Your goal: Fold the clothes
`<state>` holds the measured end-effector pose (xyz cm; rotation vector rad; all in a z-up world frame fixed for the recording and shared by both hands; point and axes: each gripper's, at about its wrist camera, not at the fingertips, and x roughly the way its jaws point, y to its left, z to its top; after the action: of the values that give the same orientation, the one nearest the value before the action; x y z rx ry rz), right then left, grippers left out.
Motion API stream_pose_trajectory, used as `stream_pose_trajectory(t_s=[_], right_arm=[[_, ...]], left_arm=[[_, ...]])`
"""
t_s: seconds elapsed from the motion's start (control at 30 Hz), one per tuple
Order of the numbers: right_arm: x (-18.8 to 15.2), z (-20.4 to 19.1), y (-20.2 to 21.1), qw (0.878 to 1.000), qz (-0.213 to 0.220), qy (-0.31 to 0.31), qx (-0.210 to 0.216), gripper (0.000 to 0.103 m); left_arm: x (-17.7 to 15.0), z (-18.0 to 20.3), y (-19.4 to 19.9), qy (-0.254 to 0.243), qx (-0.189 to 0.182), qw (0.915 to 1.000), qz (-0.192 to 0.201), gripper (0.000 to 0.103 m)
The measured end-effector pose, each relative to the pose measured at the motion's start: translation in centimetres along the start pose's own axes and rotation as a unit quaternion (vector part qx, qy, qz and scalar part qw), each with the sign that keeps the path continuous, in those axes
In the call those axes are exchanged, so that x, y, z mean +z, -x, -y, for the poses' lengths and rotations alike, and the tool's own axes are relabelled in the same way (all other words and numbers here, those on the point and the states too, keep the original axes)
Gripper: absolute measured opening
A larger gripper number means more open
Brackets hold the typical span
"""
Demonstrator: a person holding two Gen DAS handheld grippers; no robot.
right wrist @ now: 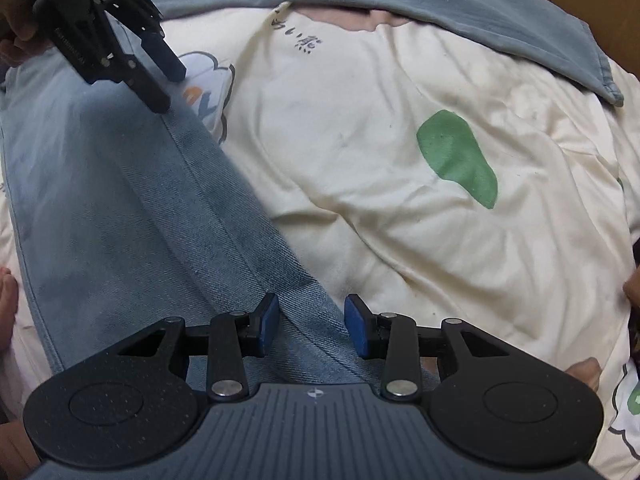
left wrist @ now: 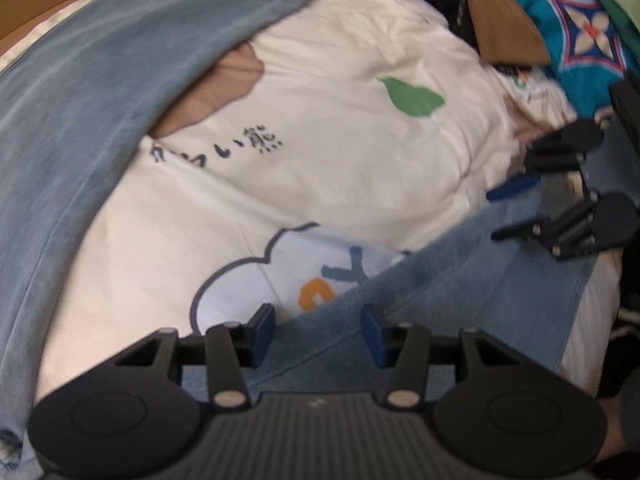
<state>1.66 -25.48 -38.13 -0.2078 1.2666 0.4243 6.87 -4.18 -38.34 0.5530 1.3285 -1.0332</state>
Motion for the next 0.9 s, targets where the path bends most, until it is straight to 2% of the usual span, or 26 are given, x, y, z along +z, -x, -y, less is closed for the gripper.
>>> stream_pose_trajectory(t_s=[0.07, 0.13, 0.2, 0.23, 0.27, 0.33, 0.6, 0.7, 0.9], right_arm=[[0.0, -0.2, -0.1, 1.0, 0.001, 0.009, -0.002, 0.042], [-0.1, -0.5, -0.1, 1.0, 0.003, 0.018, -0.001, 0.029], [-0.2, -0.5, 0.2, 1.0, 0.003, 0.019, -0.001, 0.016], [-0.2, -0.5, 0.3, 1.0, 0.003, 0.017, -0.004, 0.003], [-0.2, -0.3, 0.6, 1.0, 0.006, 0.012, -0.008, 0.0], [-0.3, 0.1, 1.3, 1.0, 0.015, -0.003, -0.009, 0.0], [0.1, 0.7, 4.0, 0.997, 0.067, -0.014, -0.048, 0.0], [0.6, 1.2, 3.6, 0.996, 0.065, -0.021, -0.058, 0.0], [0.9, 1.9, 1.0, 0.996, 0.047, -0.035, -0.072, 0.0]], left_arm=[[-0.1, 0.2, -0.3, -0.013, 0.003, 0.9999, -0.005, 0.051], [-0.1, 0.6, -0.6, -0.027, 0.008, 0.9996, -0.008, 0.05], [0.0, 0.9, -0.7, -0.045, 0.011, 0.9989, -0.007, 0.036], [0.0, 1.0, -0.7, -0.051, 0.012, 0.9986, -0.005, 0.02], [0.0, 1.1, -0.6, -0.058, 0.013, 0.9982, -0.002, 0.008], [0.2, 1.0, -0.3, -0.066, 0.013, 0.9977, 0.006, 0.003], [0.4, 0.6, 1.9, -0.066, 0.021, 0.9961, 0.055, 0.001], [0.4, 0.2, 2.1, -0.05, 0.025, 0.996, 0.069, 0.001], [0.2, 0.3, -0.5, -0.035, 0.054, 0.9958, 0.066, 0.001]])
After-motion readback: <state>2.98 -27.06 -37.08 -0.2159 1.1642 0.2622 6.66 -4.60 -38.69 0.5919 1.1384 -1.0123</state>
